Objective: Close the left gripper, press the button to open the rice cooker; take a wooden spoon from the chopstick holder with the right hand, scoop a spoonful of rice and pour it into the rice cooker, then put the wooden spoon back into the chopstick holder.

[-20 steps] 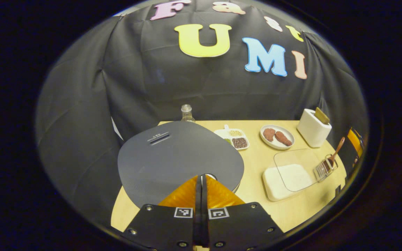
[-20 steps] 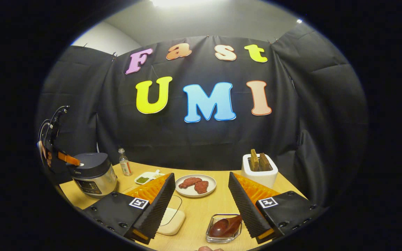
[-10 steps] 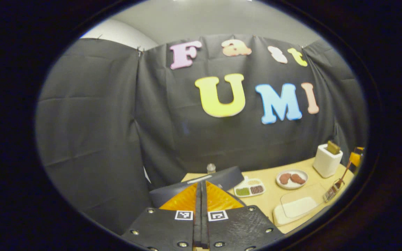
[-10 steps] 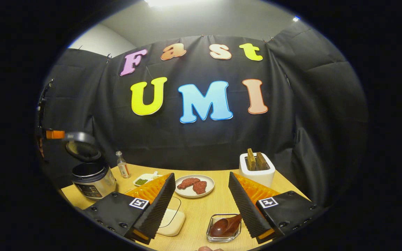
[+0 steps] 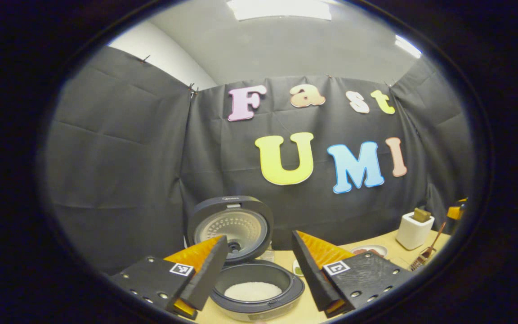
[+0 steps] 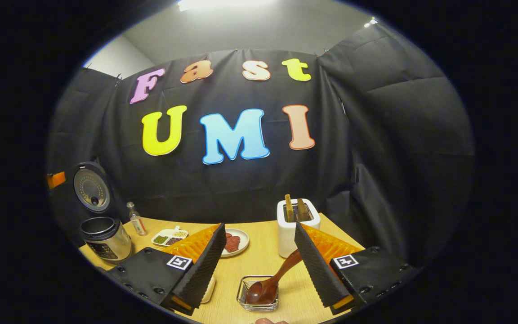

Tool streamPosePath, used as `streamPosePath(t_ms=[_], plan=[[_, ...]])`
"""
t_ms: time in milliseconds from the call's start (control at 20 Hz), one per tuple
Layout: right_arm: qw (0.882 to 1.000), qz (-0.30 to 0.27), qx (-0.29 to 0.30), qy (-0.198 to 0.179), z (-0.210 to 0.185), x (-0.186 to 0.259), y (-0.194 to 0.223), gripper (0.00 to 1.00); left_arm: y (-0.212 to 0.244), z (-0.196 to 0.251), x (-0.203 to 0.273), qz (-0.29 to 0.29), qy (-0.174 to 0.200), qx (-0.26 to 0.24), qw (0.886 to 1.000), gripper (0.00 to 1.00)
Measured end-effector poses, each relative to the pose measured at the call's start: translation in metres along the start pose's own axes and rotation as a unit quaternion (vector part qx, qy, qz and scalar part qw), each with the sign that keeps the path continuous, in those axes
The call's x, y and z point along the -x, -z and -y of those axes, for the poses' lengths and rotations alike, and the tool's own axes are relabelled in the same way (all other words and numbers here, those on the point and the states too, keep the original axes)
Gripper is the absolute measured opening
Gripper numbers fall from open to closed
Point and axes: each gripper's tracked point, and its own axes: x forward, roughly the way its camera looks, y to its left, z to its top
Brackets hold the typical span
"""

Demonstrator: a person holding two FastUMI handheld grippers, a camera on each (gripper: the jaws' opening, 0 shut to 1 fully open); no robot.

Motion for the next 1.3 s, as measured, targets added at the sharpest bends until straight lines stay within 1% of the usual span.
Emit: streamPosePath(t_ms=[100, 200, 300, 400, 500, 600, 750, 850, 1150, 1300], plan=[[1.000, -0.003, -0.010, 0.024, 0.019, -0.003, 0.001, 0.98, 0.001, 0.016, 0.012, 0.009, 0.017, 0.003, 1.000, 0.92], [0.999, -0.011, -0.023, 0.040, 0.034, -0.006, 0.004, 0.98, 0.008, 0.027, 0.020, 0.015, 0.027, 0.009, 0.999, 0.91], [0.998, -0.017, -0.030, 0.056, 0.049, -0.009, 0.009, 0.98, 0.015, 0.029, 0.027, 0.016, 0.027, 0.007, 1.000, 0.91], [0.997, -0.024, -0.039, 0.062, 0.059, -0.015, 0.017, 0.98, 0.027, 0.030, 0.032, 0.006, 0.024, 0.010, 1.000, 0.91], [0.996, -0.042, -0.057, 0.056, 0.063, -0.022, 0.034, 0.98, 0.040, 0.032, 0.036, -0.012, 0.027, 0.020, 0.999, 0.91], [0.994, -0.065, -0.077, 0.047, 0.064, -0.032, 0.055, 0.98, 0.050, 0.026, 0.036, -0.022, 0.023, 0.029, 0.999, 0.92], [0.987, -0.106, -0.114, 0.045, 0.064, -0.047, 0.089, 0.98, 0.056, 0.023, 0.037, -0.028, 0.020, 0.033, 0.999, 0.91], [0.984, -0.119, -0.131, 0.034, 0.058, -0.055, 0.103, 0.98, 0.059, 0.025, 0.038, -0.033, 0.021, 0.033, 0.999, 0.91], [0.976, -0.146, -0.162, 0.010, 0.047, -0.080, 0.132, 0.98, 0.078, 0.040, 0.030, -0.057, 0.029, 0.022, 0.998, 0.91], [0.969, -0.151, -0.193, -0.015, 0.033, -0.091, 0.133, 0.98, 0.083, 0.046, 0.027, -0.062, 0.033, 0.020, 0.997, 0.91]])
